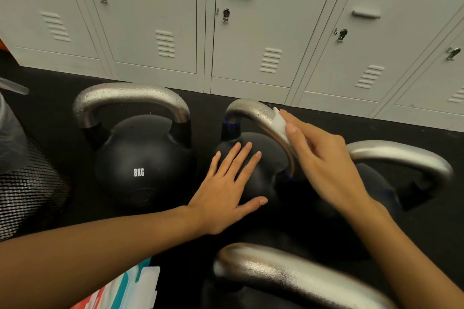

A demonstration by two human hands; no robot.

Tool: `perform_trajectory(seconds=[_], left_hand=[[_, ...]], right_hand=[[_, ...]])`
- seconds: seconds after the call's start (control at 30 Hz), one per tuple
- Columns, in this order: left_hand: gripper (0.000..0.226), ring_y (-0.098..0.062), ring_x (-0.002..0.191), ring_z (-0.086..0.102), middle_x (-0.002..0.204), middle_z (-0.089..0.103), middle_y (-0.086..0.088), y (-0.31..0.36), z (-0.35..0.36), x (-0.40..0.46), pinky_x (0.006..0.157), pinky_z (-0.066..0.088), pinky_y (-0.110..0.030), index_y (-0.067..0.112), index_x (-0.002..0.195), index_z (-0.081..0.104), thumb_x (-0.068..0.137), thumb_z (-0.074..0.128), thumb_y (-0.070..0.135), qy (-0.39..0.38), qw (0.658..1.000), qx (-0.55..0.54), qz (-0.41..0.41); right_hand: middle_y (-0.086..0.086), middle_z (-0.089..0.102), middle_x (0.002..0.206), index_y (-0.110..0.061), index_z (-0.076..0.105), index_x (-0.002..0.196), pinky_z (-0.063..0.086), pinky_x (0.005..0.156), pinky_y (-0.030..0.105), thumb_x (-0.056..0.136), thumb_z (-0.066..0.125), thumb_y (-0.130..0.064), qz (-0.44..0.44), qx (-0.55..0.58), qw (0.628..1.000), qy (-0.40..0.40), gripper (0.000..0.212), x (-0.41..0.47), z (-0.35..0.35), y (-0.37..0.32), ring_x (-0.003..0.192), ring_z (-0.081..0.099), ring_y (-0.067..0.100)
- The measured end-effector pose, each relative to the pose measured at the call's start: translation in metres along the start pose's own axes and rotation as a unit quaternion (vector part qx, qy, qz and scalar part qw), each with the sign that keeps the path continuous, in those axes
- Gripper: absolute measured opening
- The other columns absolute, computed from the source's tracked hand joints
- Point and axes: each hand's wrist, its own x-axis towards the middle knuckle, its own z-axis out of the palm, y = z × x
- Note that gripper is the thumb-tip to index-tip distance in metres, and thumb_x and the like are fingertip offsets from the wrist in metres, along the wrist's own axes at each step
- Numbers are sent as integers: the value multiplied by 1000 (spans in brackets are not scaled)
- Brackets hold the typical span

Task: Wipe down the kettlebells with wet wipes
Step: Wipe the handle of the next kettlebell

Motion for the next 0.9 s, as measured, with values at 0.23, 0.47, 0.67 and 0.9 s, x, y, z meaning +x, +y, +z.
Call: perform_trajectory(seconds=[0.23,0.47,0.67,0.9], left_hand=[[81,-11,142,-27,158,-21,4,0,2,0,119,-6,-47,29,149,-15,92,25,69,6,1000,-7,0],[80,-12,143,-26,158,-20,4,-1,3,0,119,-4,-47,29,150,-14,92,23,69,8,1000,2,0],[80,-13,144,-22,160,-16,3,-2,2,0,119,-3,-46,28,151,-12,92,24,69,12,1000,13,3],[80,-15,146,-18,160,-12,2,-3,4,1,119,0,-46,29,150,-12,91,24,70,25,999,22,4]], right_hand=[[6,52,144,-24,59,134,39,112,38,95,63,-20,-82,-145,986,20,39,2,8,0,134,49,28],[-2,74,89,-31,73,114,44,71,13,99,51,-43,59,-46,997,-4,29,33,5,-13,80,63,5],[-2,53,53,-16,65,75,34,54,18,103,43,-39,66,-24,996,51,43,-1,0,-1,53,47,6],[2,73,110,-24,60,135,45,87,24,102,49,-36,-5,-134,989,53,37,8,8,-14,101,65,15]])
